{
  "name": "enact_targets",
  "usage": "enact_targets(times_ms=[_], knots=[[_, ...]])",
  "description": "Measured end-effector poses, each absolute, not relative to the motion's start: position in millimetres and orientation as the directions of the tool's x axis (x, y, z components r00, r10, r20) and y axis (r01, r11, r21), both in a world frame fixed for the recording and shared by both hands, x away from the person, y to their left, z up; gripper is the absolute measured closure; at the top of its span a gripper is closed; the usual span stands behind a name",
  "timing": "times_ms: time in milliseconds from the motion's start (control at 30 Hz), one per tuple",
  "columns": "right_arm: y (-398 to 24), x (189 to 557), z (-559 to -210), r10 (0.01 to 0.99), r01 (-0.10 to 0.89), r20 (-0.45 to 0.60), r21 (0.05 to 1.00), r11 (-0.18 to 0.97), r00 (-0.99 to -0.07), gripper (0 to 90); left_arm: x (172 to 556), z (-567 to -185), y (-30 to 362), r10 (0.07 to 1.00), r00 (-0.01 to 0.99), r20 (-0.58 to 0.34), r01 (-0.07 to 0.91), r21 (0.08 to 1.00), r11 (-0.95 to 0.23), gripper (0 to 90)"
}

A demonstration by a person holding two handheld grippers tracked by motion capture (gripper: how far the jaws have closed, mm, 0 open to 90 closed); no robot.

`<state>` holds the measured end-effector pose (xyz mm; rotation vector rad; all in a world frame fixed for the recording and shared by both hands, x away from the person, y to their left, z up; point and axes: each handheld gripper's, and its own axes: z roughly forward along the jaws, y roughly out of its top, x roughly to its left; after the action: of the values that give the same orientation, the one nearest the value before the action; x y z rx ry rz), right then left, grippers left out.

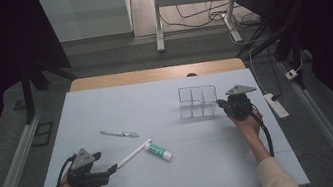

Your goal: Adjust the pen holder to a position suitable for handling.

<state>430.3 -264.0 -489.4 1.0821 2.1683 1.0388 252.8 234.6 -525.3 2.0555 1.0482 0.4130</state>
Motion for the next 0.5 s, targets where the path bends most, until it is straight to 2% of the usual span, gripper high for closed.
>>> enact_targets(times_ms=[500], knots=[[-260.5,434.3,-490.4,0.830,0.440,-0.096,0.811,0.385,-0.550,88.9,253.0,-526.3,233.9,0.790,0.610,-0.063,0.543,0.759,-0.359,22.9]])
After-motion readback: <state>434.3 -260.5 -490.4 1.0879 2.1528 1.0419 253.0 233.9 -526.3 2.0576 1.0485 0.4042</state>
